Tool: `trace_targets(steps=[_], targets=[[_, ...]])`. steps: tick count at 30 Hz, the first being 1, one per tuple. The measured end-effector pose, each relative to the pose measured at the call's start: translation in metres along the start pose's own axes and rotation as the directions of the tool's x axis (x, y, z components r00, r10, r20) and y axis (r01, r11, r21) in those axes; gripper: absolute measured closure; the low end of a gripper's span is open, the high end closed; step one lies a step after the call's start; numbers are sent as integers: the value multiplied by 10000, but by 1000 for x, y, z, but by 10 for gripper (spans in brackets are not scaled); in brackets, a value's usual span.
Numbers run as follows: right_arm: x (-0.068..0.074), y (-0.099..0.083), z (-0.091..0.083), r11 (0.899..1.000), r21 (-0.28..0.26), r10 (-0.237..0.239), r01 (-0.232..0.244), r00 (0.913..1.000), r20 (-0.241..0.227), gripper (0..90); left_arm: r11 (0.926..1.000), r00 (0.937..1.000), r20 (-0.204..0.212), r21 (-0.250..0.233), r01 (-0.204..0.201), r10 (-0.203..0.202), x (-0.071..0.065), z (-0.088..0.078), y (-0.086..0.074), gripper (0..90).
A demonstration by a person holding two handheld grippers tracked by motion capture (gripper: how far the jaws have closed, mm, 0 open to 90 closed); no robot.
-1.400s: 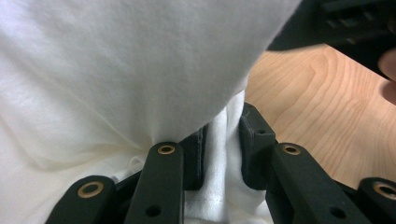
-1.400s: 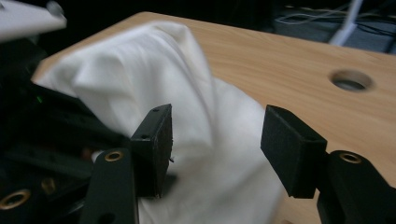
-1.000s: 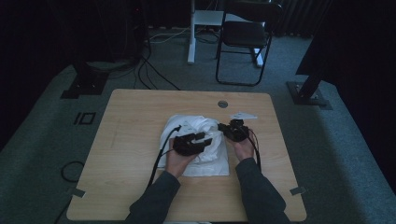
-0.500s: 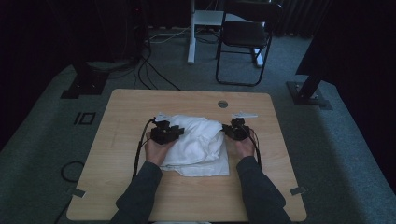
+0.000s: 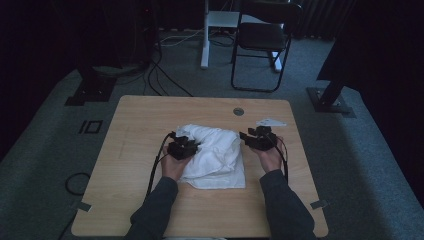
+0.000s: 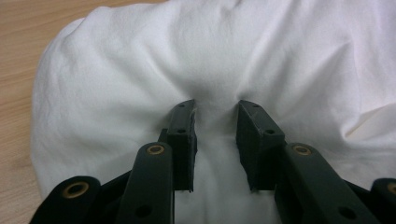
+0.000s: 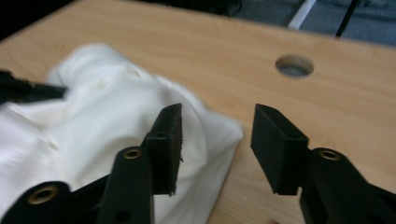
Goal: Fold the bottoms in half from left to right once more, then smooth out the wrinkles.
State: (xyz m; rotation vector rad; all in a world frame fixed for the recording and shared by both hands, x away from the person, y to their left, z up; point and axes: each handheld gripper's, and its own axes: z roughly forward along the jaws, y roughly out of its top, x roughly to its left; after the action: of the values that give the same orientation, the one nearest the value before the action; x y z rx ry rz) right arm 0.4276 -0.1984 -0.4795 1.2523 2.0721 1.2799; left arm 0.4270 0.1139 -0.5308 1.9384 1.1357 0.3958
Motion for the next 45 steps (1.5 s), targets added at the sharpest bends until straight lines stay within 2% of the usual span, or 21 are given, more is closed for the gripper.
trace_targets(steps=[4,7,9,13,15,17,20,21,25,26,30,33,34,35,37,38,39,41,42,43,45], targets=[[9,6,-9,9982,-561,-237,228,9996,-151,479,10000,10000,-24,-39,-12,12,0,0,-1,683],[21,10,-3,9962,-465,-761,737,9958,-514,449,10000,10000,-51,-68,3,-3,-1,0,-1,683],[24,11,0,9954,-445,-871,845,9945,-586,440,9999,10000,-51,-104,43,-44,-1,0,-2,683],[32,8,20,9929,151,-1160,1176,9899,-820,395,10000,10000,-42,-83,36,-37,-1,0,-2,683],[32,4,32,9917,704,-1020,1077,9915,-806,395,10000,10000,-67,-82,13,-13,-1,0,-2,683],[30,0,42,9881,1111,-986,1063,9925,-728,464,10000,10000,-62,-67,-4,4,-1,0,-2,683],[23,-4,50,9833,1511,-876,1013,9916,-947,763,10000,10000,-76,-59,-32,32,-1,0,-2,683],[21,-4,50,9827,1565,-844,991,9916,-984,804,10000,10000,-78,-61,-49,48,-1,0,-2,683],[9,2,39,9903,1226,-522,660,9922,-1130,821,9999,9999,-49,-53,-99,99,-1,0,-2,684],[2,4,33,9935,1072,-271,381,9945,-1016,829,9999,9999,-58,-47,-115,114,-1,0,-2,685],[-7,5,26,9948,1013,13,43,9985,-548,842,9999,9999,-86,-55,-98,97,-1,0,-2,685],[-14,6,20,9952,957,159,-189,9994,316,882,10000,9999,-145,-29,-87,86,-1,0,-2,685],[-17,8,13,9963,851,52,-152,9932,1166,883,10000,9999,-140,-30,-60,60,-1,0,-2,685],[-17,8,13,9963,851,52,-152,9932,1166,883,10000,9999,-133,-35,-45,45,-1,0,-3,685],[-22,10,4,9972,544,447,-508,9931,1082,831,10000,9999,-138,-32,-33,33,-1,0,-2,685],[-18,11,-2,9980,503,336,-372,9970,701,704,10000,9999,-159,-24,-33,33,-2,0,-2,685],[-18,11,-2,9980,503,336,-372,9970,701,704,10000,9998,-178,-18,-44,44,-2,1,-2,685],[-8,10,-7,9988,370,313,-319,9994,166,626,10000,9998,-182,-33,-23,23,-2,1,-2,684],[6,7,-10,9998,128,188,-181,9984,-527,576,10000,9998,-181,-50,1,-2,-2,1,-2,684],[6,7,-10,9998,128,188,-181,9984,-527,576,10000,9998,-189,-47,-4,3,-2,1,-2,684],[23,4,-11,10000,42,-8,13,9950,-997,549,10000,9998,-212,-29,-29,28,-2,1,-2,684]])
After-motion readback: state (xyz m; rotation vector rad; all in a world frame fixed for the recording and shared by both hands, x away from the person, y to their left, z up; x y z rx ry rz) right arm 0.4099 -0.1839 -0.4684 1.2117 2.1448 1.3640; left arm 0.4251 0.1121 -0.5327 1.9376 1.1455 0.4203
